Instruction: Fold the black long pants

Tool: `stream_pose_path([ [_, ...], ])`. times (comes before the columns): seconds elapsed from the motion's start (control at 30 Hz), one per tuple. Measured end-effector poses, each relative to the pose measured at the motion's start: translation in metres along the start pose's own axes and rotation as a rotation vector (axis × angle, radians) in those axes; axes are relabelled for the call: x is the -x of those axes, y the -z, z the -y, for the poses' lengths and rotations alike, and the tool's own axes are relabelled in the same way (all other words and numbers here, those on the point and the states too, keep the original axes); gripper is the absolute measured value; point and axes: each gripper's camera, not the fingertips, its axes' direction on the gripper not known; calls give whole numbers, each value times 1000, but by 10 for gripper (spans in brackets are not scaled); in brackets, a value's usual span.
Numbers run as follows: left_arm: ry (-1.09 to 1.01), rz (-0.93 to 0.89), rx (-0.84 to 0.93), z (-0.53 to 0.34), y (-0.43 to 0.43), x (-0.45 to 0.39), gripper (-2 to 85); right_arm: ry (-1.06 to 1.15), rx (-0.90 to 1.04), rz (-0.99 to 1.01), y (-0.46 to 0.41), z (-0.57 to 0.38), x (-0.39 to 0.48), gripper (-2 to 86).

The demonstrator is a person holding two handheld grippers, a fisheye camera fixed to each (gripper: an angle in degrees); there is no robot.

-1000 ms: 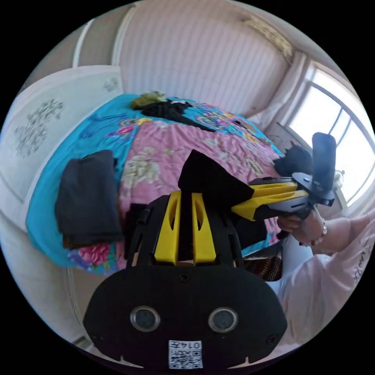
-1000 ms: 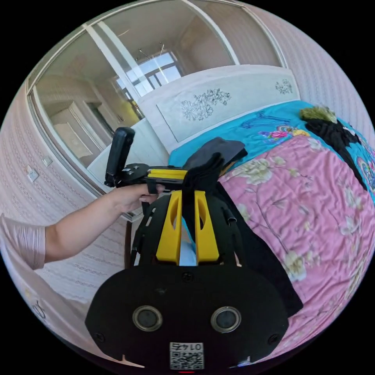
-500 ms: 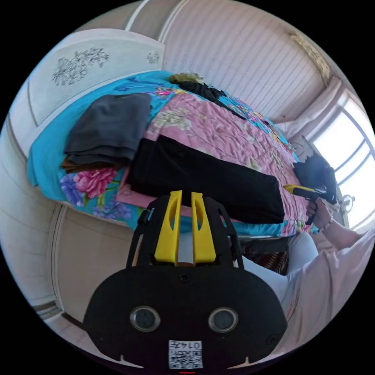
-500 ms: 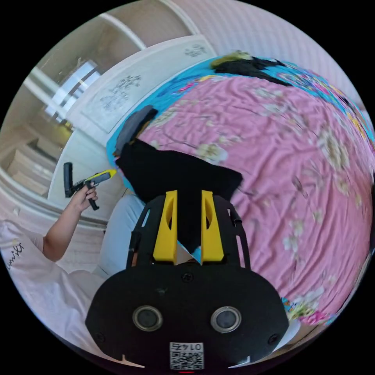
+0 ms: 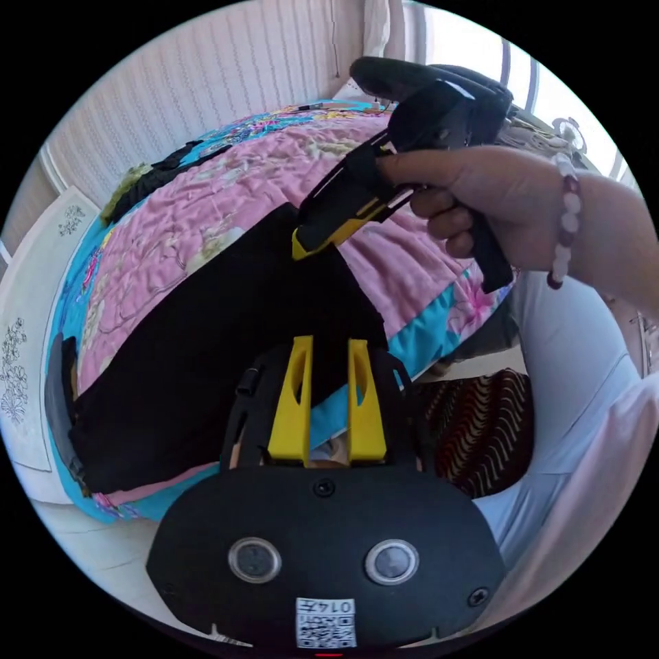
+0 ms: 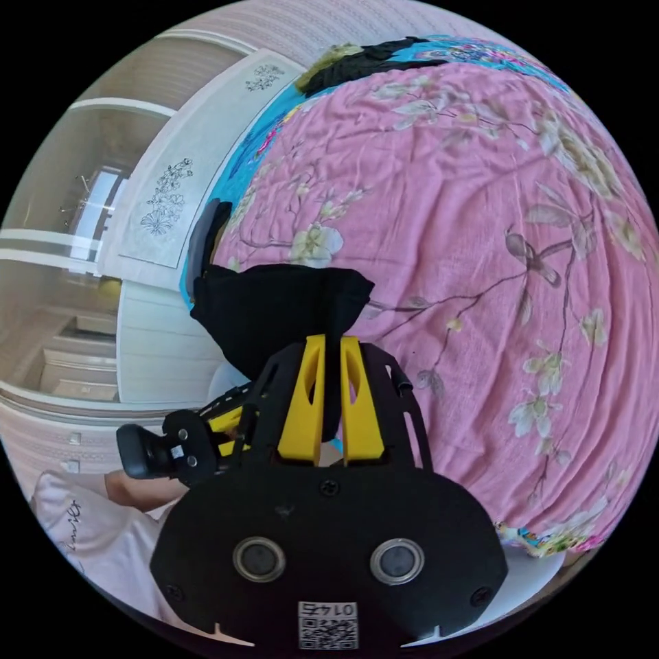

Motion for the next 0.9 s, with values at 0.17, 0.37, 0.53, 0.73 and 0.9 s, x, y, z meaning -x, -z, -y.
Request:
stream_pose_path([
  [0.17, -39, -35, -45, 9, 18, -21, 17, 123, -30, 119, 40, -1, -24, 19],
  [0.37, -201, -277, -204, 67, 33, -114, 8, 91, -61, -129, 139, -41, -100, 12],
  [0.53, -239, -385, -182, 58, 29, -155, -4, -95, -17, -453, 169, -100, -169, 1],
  [0.73, -156, -217, -100, -8, 13, -135, -9, 207, -36, -420, 90, -111, -91, -3],
  [0.9, 33, -124, -117, -20, -1, -116, -10, 433, 42, -458, 8, -38, -12, -4],
])
